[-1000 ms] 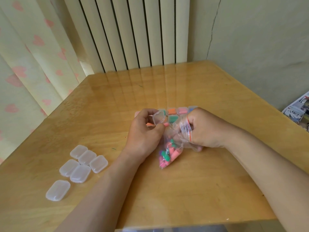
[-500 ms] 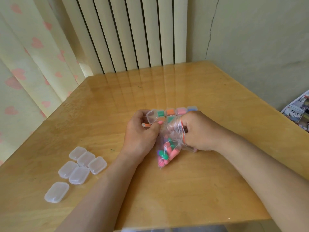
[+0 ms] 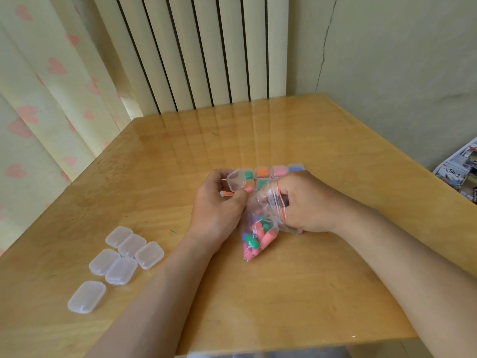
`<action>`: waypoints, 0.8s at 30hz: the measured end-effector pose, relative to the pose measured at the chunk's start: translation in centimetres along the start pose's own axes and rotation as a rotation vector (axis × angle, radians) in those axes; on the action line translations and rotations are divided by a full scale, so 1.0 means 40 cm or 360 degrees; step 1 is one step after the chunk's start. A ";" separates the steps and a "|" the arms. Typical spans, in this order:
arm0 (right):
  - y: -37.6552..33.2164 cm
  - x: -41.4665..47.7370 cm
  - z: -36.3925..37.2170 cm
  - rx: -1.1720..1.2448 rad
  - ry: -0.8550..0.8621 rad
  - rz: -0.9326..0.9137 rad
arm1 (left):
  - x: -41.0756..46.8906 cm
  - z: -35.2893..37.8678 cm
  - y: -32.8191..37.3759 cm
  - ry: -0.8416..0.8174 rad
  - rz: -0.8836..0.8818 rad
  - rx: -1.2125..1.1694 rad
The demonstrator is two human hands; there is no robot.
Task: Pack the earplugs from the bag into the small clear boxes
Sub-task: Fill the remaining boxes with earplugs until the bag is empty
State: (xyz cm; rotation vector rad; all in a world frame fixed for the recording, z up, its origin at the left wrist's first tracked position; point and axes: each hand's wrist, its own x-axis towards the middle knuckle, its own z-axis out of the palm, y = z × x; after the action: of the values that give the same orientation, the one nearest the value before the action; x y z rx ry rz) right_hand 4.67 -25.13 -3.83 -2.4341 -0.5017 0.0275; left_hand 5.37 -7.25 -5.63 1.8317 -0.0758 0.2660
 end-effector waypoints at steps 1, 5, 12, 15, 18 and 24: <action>0.000 -0.001 0.001 0.0010 -0.0001 -0.0018 | 0.001 0.000 0.000 0.0000 -0.0005 -0.0001; 0.001 -0.003 0.000 0.0037 0.0015 -0.0042 | 0.001 -0.001 0.000 0.0005 -0.0025 -0.0008; -0.007 -0.009 0.000 -0.0010 0.0008 -0.0056 | -0.001 -0.001 0.003 0.0000 -0.0025 -0.0004; -0.011 -0.010 -0.008 0.0061 0.0005 -0.0034 | -0.001 -0.001 0.005 0.0010 -0.0035 0.0001; -0.010 -0.010 -0.022 0.0245 0.0068 -0.0047 | 0.001 -0.001 0.004 0.0037 -0.0061 -0.0016; -0.010 -0.015 -0.051 0.0580 0.0119 -0.0041 | 0.000 -0.002 0.008 0.0049 -0.0083 -0.0058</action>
State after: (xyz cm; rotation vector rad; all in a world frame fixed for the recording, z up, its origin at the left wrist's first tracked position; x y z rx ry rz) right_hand 4.26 -26.27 -2.01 -2.0645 -0.4513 0.0155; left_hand 5.29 -7.28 -5.30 1.7904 -0.0118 0.2545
